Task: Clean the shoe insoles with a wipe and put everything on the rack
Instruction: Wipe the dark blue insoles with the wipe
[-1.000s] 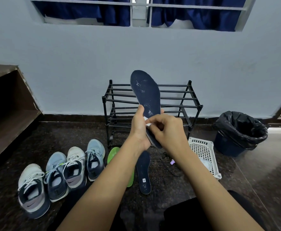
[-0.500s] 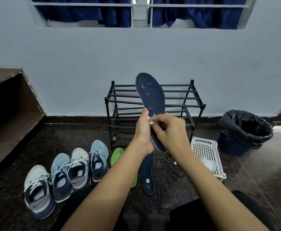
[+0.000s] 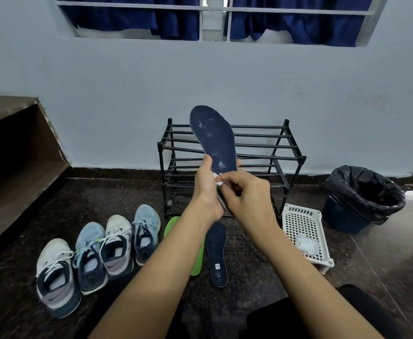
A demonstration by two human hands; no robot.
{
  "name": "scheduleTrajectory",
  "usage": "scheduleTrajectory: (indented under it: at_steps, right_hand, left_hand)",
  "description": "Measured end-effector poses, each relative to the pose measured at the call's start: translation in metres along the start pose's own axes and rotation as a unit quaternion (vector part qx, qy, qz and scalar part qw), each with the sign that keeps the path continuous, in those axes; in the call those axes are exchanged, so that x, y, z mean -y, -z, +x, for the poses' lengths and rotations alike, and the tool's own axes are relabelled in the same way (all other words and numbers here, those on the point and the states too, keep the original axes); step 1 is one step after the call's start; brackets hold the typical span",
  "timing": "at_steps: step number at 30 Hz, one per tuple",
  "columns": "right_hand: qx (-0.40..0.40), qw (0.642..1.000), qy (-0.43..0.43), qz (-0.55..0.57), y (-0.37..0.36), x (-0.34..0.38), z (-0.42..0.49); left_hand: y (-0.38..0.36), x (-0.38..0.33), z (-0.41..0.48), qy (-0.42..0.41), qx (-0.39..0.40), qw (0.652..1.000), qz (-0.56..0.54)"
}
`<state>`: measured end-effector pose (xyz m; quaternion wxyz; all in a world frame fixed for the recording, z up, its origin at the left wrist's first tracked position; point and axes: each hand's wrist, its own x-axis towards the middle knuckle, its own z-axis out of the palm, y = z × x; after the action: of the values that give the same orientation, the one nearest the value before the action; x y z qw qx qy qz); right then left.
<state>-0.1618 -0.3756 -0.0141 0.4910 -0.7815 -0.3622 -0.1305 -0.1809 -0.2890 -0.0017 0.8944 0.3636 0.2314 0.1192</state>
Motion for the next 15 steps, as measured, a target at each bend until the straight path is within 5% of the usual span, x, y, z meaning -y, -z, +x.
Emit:
scheduleTrajectory:
  at_steps: [15]
  right_hand:
    - [0.042,0.999,-0.022,-0.01,0.009,0.006,-0.002]
  left_hand:
    - [-0.003,-0.005,-0.002,0.009,-0.005,1.0,0.004]
